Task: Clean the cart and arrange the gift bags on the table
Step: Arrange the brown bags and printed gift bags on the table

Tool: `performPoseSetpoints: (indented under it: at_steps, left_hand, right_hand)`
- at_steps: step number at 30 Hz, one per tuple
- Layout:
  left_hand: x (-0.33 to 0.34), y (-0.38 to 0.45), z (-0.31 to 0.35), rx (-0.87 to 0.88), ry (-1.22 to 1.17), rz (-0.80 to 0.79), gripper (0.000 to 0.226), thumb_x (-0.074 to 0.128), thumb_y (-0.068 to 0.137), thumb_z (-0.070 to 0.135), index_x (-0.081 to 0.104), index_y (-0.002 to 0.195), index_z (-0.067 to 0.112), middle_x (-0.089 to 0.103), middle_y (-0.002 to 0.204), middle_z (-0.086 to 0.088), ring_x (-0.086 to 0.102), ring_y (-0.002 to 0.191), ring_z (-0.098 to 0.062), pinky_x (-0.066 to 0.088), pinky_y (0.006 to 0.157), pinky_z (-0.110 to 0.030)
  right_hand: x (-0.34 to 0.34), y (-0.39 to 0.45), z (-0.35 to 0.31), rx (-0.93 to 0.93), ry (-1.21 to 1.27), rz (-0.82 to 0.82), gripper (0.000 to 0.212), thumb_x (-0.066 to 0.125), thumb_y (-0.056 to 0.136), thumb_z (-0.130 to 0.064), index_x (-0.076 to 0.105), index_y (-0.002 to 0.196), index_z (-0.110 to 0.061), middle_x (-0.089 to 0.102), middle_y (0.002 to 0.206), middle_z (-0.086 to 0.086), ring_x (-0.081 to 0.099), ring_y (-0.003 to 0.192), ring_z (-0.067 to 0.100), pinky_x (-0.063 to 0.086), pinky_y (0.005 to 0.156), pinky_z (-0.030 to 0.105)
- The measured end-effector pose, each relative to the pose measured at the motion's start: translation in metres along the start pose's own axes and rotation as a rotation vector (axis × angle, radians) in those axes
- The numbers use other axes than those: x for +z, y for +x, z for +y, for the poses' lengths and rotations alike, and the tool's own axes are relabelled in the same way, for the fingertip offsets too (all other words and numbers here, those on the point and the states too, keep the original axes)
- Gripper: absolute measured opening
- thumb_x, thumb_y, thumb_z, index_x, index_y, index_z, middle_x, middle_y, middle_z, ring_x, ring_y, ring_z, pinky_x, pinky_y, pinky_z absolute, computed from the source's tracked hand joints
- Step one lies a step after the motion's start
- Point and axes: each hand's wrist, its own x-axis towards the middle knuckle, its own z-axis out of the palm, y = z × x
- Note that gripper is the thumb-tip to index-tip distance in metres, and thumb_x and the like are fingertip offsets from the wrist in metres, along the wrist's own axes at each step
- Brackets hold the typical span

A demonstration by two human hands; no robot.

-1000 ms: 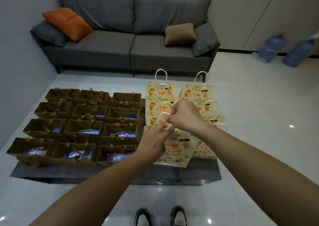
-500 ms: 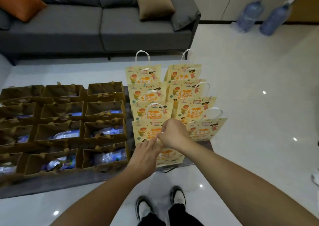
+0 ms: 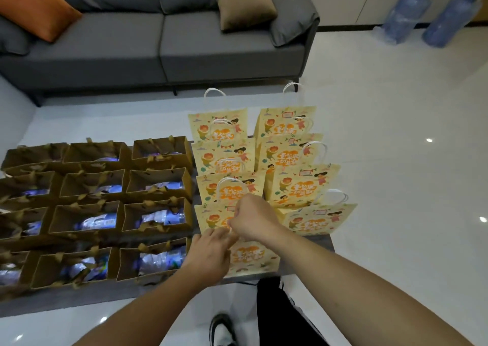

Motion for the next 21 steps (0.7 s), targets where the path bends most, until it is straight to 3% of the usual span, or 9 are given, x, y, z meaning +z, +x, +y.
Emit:
performPoseSetpoints:
  at_steps: [3,5,8,11,17,21]
  left_hand:
    - [-0.012,0.007,-0.009,0.027,-0.046,0.169,0.031,0.052,0.086,0.035,0.074,0.108,0.036,0.071,0.108,0.012,0.065,0.101,-0.015,0.050,0.086,-0.042]
    - [-0.022,0.012,-0.008,0.043,-0.091,0.224,0.026,0.053,0.081,0.032,0.079,0.085,0.032,0.071,0.086,0.016,0.064,0.082,-0.008,0.053,0.078,-0.037]
    - [-0.044,0.032,0.000,-0.062,-0.238,0.232,0.024,0.052,0.082,0.024,0.076,0.080,0.024,0.069,0.083,0.013,0.060,0.077,-0.004,0.051,0.070,-0.028]
    - [-0.061,0.057,0.007,-0.143,-0.287,0.299,0.022,0.052,0.076,0.017,0.074,0.078,0.020,0.069,0.080,0.007,0.060,0.075,-0.012,0.042,0.063,-0.026]
    - [-0.086,0.101,0.025,-0.149,-0.279,0.404,0.014,0.053,0.080,0.016,0.066,0.082,0.020,0.067,0.076,0.002,0.061,0.069,-0.024,0.041,0.055,-0.031]
    - [-0.108,0.135,0.045,-0.121,-0.263,0.456,0.021,0.055,0.090,0.019,0.072,0.102,0.018,0.073,0.089,0.002,0.067,0.078,-0.020,0.050,0.063,-0.031]
  right_hand:
    - [-0.022,0.011,-0.002,-0.118,-0.091,-0.161,0.026,0.066,0.091,-0.023,0.053,0.069,-0.015,0.049,0.067,0.002,0.054,0.066,0.023,0.038,0.050,0.029]
    - [-0.032,0.019,0.000,-0.164,-0.158,-0.291,0.021,0.064,0.089,-0.015,0.058,0.069,-0.011,0.056,0.069,0.006,0.058,0.063,0.024,0.047,0.050,0.031]
    - [-0.041,0.038,0.006,-0.202,-0.224,-0.388,0.004,0.066,0.082,-0.005,0.070,0.081,-0.006,0.068,0.076,0.012,0.067,0.066,0.027,0.057,0.056,0.035]
    - [-0.052,0.054,0.011,-0.234,-0.202,-0.466,0.015,0.060,0.084,-0.003,0.073,0.090,-0.001,0.073,0.077,0.016,0.071,0.063,0.031,0.061,0.058,0.038]
    - [-0.087,0.083,0.025,-0.304,-0.132,-0.358,0.010,0.061,0.086,-0.016,0.068,0.081,-0.011,0.067,0.084,0.007,0.065,0.077,0.024,0.057,0.062,0.039]
    - [-0.135,0.128,0.043,-0.249,0.060,-0.034,0.012,0.068,0.088,-0.025,0.073,0.098,-0.020,0.071,0.108,-0.001,0.064,0.100,0.018,0.058,0.084,0.040]
